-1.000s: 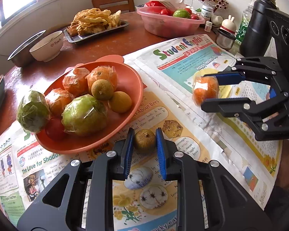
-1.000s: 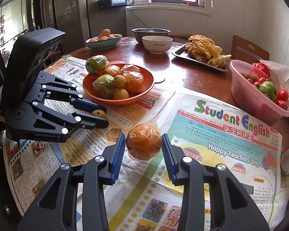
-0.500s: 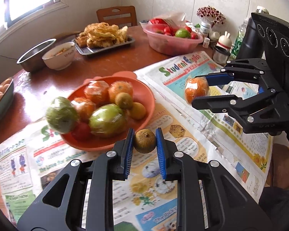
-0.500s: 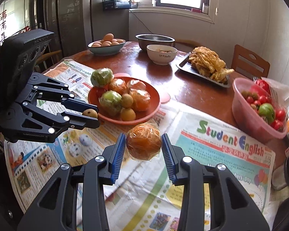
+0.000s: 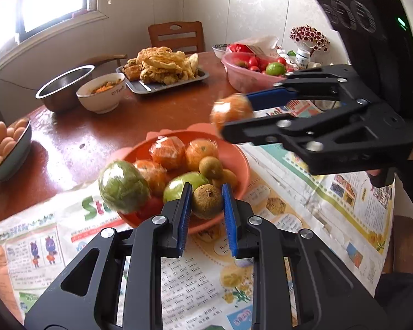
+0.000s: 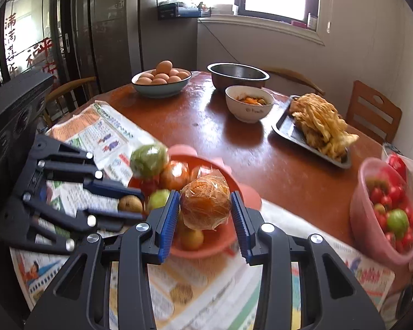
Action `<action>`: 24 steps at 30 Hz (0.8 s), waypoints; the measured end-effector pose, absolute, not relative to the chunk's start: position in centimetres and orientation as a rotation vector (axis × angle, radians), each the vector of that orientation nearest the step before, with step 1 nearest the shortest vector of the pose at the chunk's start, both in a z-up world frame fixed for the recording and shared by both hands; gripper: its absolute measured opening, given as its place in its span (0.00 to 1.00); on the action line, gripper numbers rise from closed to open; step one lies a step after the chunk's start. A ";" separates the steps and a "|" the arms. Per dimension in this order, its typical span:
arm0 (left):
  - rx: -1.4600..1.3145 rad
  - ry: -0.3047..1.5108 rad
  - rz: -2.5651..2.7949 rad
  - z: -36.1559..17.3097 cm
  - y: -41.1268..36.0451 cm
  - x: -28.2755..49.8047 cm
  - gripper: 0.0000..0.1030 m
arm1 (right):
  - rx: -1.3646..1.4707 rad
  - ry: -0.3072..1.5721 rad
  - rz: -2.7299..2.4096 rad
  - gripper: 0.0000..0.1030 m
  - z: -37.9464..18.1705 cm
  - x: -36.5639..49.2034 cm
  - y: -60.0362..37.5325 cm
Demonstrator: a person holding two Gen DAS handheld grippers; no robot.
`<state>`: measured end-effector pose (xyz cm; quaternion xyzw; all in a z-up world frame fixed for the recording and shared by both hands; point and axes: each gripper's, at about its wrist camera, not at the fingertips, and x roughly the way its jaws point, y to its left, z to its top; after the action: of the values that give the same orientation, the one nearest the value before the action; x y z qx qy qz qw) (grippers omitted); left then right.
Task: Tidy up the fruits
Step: 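Carry the wrapped orange and brown fruit onto the orange plate and open both tools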
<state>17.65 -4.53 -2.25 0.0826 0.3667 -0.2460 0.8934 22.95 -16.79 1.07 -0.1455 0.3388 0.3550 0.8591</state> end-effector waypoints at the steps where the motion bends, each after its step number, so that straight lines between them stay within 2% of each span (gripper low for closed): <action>1: 0.178 0.757 -0.509 -2.2 -4.6 17.9 0.15 | -0.308 0.713 0.744 0.36 1.1 23.6 -16.4; 11: 0.178 0.742 -0.495 -2.3 -4.1 20.2 0.15 | -0.311 0.757 0.743 0.36 -0.9 26.5 -15.2; 24: 0.151 0.755 -0.488 -2.8 -3.8 22.4 0.15 | -0.331 0.778 0.721 0.36 -2.1 25.3 -17.2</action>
<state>22.37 -3.82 -2.78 0.0727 0.3647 -0.2358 0.8978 25.28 -17.22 -2.05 -0.1570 0.3692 0.3422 0.8497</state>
